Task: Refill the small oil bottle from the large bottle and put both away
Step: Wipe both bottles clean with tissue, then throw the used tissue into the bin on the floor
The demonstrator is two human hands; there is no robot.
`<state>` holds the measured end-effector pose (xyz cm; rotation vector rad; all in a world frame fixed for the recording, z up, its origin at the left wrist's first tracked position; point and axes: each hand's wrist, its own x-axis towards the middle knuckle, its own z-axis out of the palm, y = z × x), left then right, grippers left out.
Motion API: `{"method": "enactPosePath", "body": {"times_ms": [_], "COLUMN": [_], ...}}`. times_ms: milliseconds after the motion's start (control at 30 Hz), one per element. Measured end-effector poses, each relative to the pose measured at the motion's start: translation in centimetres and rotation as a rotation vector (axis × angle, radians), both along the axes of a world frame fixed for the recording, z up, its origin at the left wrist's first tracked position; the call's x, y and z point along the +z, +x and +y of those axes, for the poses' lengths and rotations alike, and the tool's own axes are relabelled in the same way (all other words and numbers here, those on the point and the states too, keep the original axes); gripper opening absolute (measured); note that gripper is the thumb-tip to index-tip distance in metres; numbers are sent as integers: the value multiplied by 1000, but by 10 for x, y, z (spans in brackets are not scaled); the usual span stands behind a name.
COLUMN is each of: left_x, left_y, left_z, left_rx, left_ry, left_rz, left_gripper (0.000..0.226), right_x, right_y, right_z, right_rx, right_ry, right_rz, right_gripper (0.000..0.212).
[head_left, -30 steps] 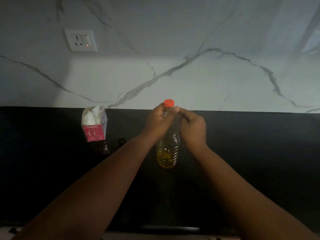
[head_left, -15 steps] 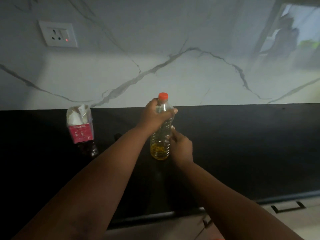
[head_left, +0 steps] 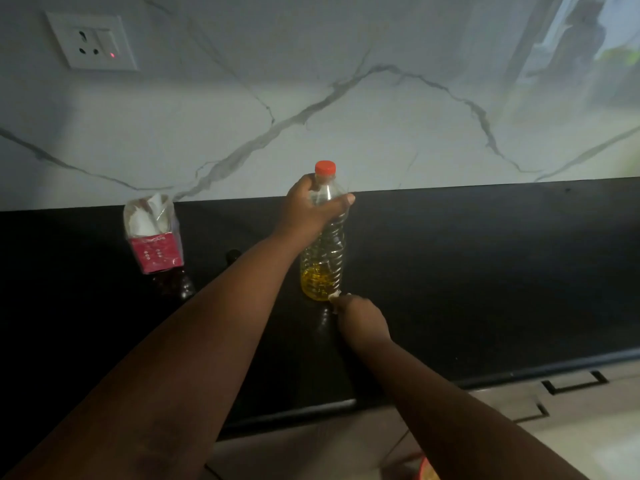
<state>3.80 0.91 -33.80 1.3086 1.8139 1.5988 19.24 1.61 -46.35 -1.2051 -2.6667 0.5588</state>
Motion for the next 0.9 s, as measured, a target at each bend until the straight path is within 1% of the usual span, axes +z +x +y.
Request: {"method": "enactPosePath", "body": {"times_ms": [67,133,200,233,367,433,500,567,600,667,733,767,833,900], "left_x": [1,2,1,-1,-7,-12,-22,-36,-44,-60,-74,-81,-94,-106], "left_y": [-1,-2,-4,-4,3,12,22,36,42,55,69,78,99,128], "left_z": [0,-1,-4,-6,-20,-28,-39,-52,-59,-73,-86,-93,-105,-119], "left_rx": [-5,-10,-8,-9,16,44,112,196,220,217,165,130,52,-17], "left_ry": [-15,-43,-62,-63,-116,-156,-213,-271,-287,-322,-385,-416,-459,-497], "left_rz": [17,33,59,64,-11,-22,31,131,212,461,736,846,972,1036], "left_gripper": [41,49,66,76,116,129,133,131,129,127,125,123,117,109], "right_x": [5,10,14,15,19,21,24,27,28,29,30,30,27,22], "right_y": [4,12,22,27,46,53,60,69,73,83,96,103,119,140], "right_z": [3,4,3,3,2,-1,-6,-12,-16,-23,-31,-36,-47,-61], "right_rx": [-14,-25,-35,-39,-52,-50,-35,-13,-7,0,6,9,10,9], "right_ry": [-3,28,45,49,70,98,111,112,114,138,169,177,187,189], "right_rz": [44,97,110,101,53,42,25,13,13,19,26,31,43,56], "right_gripper": [26,32,39,39,28,24,22,22,22,22,21,20,18,18]}}
